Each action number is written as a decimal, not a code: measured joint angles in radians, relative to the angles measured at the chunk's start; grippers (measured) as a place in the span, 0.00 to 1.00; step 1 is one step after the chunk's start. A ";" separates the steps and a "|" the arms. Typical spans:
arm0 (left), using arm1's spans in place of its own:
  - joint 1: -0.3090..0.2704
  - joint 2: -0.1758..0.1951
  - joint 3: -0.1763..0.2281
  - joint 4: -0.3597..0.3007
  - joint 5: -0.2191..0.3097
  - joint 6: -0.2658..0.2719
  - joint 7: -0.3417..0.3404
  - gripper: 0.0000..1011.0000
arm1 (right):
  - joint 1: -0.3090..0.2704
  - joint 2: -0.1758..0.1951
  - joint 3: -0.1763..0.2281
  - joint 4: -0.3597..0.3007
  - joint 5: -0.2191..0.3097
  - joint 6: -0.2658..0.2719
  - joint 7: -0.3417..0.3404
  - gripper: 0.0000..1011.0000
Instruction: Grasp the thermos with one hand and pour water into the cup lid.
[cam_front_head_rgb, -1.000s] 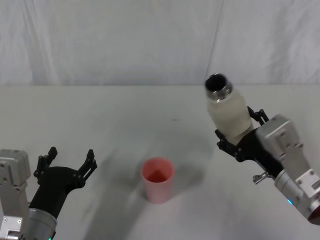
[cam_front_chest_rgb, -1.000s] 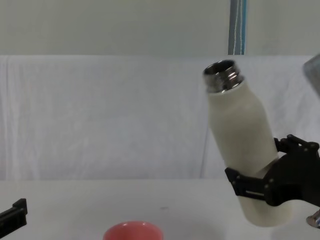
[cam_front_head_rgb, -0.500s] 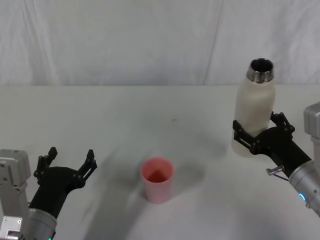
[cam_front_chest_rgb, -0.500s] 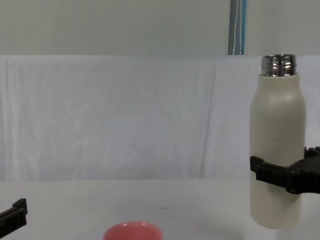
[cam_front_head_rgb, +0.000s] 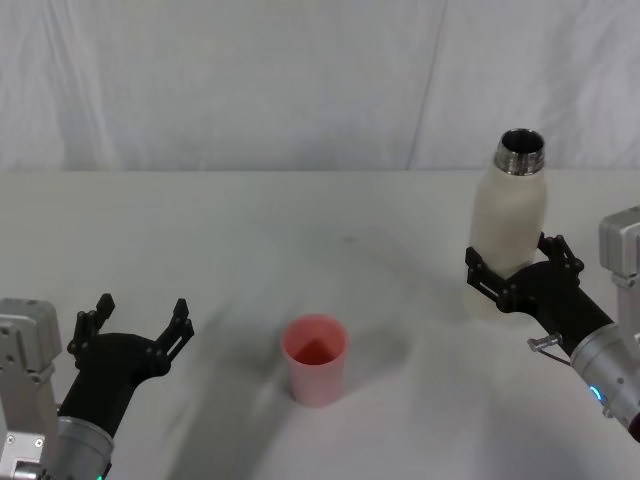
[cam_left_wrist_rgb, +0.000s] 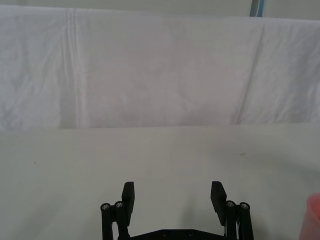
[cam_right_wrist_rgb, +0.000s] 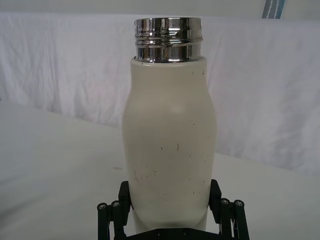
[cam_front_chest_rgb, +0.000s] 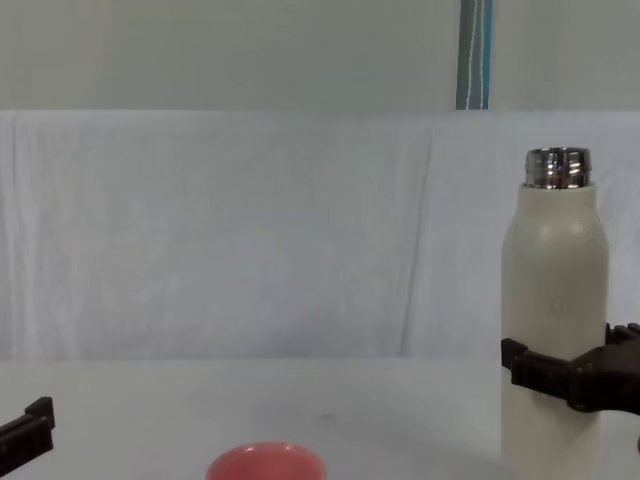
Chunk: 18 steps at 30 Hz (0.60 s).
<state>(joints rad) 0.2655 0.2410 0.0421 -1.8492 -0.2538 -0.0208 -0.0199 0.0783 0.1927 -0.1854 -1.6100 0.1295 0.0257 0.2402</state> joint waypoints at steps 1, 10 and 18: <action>0.000 0.000 0.000 0.000 0.000 0.000 0.000 0.99 | 0.003 0.000 -0.002 0.004 0.000 -0.002 0.000 0.94; 0.000 0.000 0.000 0.000 0.000 0.000 0.000 0.99 | 0.034 0.001 -0.025 0.047 0.000 -0.017 -0.002 0.94; 0.000 0.000 0.000 0.000 0.000 0.000 0.000 0.99 | 0.055 -0.002 -0.038 0.074 0.002 -0.022 -0.004 0.94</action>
<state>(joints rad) 0.2655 0.2410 0.0421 -1.8492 -0.2538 -0.0208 -0.0199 0.1336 0.1911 -0.2233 -1.5359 0.1313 0.0040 0.2365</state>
